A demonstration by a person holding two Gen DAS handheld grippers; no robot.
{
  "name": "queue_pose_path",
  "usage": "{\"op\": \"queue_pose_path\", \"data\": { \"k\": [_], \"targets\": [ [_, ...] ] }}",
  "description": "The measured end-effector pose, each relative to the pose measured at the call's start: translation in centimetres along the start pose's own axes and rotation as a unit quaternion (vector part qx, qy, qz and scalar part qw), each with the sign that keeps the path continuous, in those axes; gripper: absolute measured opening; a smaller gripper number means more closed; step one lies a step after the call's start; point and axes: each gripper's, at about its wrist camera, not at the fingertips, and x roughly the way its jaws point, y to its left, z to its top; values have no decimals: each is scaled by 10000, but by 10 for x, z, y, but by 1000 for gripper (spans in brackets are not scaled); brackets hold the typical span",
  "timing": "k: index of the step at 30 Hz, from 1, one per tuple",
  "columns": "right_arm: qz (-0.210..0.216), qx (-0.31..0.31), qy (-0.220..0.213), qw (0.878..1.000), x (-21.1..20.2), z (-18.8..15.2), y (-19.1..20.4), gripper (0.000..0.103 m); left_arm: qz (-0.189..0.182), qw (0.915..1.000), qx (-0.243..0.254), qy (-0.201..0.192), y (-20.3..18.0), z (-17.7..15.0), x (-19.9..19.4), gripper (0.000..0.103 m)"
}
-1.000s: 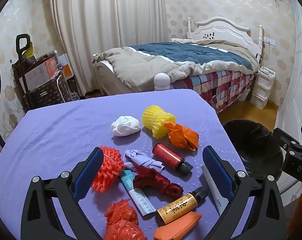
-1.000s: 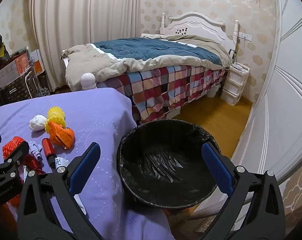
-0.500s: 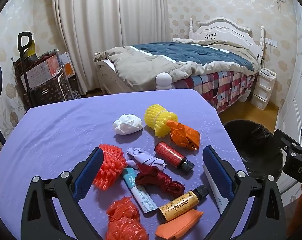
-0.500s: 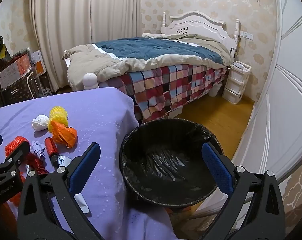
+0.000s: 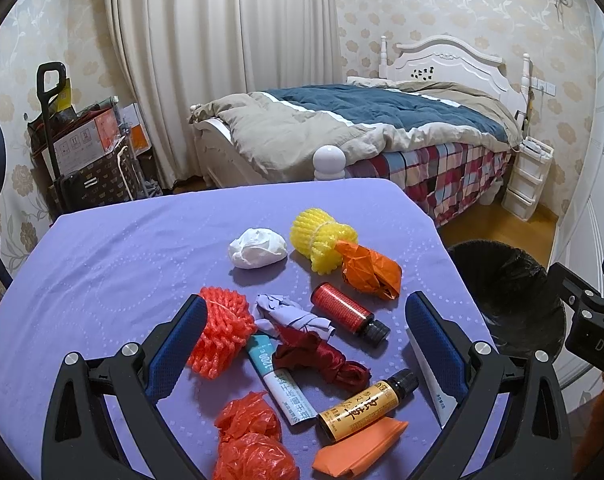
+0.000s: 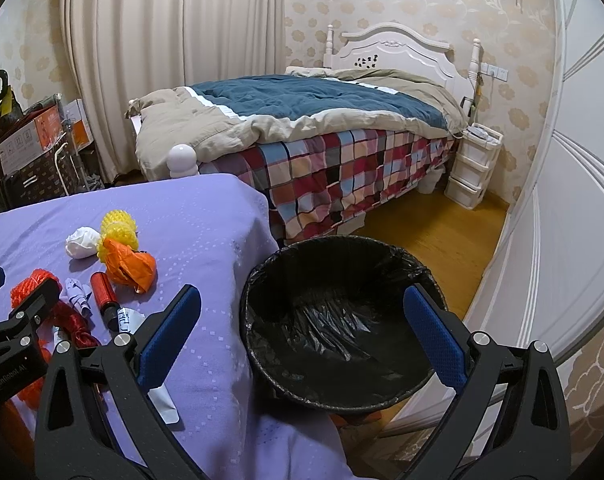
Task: Collect trash
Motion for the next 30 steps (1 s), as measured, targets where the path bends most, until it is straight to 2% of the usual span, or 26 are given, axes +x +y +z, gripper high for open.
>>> {"op": "queue_pose_path", "data": {
  "k": [30],
  "targets": [
    [0,-13,12,10000,-3,-1,0,99,-7,10000,-29,-3,5,2,-3,97]
  ]
}}
